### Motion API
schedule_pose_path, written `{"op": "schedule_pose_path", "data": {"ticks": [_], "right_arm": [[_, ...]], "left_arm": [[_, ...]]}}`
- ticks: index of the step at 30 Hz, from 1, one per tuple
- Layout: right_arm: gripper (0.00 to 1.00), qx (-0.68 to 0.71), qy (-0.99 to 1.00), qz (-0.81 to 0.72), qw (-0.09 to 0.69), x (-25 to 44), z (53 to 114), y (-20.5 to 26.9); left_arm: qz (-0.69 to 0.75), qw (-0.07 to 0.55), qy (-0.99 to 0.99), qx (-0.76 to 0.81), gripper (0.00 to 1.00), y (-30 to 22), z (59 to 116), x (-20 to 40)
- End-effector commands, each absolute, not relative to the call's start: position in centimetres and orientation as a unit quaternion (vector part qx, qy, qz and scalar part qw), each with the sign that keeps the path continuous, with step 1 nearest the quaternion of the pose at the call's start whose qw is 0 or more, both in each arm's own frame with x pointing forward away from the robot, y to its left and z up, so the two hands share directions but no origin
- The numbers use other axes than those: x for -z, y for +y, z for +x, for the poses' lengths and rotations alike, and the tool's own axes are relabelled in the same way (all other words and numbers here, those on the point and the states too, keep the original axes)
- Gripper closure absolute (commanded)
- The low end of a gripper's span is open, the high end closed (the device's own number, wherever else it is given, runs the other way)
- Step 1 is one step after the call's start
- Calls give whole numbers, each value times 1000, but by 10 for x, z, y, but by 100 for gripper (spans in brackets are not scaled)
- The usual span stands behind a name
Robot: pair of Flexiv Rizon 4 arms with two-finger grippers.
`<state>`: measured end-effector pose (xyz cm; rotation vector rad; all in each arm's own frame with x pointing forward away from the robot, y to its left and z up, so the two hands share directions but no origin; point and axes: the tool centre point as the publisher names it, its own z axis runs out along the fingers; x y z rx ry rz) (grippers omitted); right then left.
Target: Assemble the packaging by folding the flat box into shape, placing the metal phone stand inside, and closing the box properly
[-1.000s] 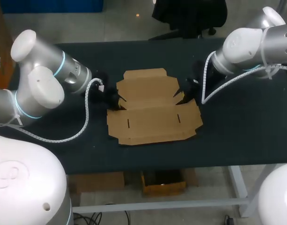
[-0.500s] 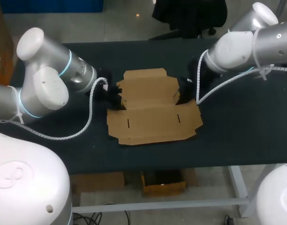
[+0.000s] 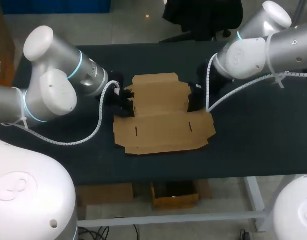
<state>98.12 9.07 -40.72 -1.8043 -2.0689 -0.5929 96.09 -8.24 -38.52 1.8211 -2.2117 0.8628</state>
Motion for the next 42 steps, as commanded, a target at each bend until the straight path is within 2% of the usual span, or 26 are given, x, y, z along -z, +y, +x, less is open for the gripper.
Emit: {"op": "schedule_pose_path", "data": {"ticks": [1,42], "right_arm": [[100,205,-726,-637,161,407,980,95],[100,180,-719,-658,133,407,975,110]], "left_arm": [[607,76,-738,-283,100,-87,967,388],[612,75,-746,-250,100,-109,962,394]]}}
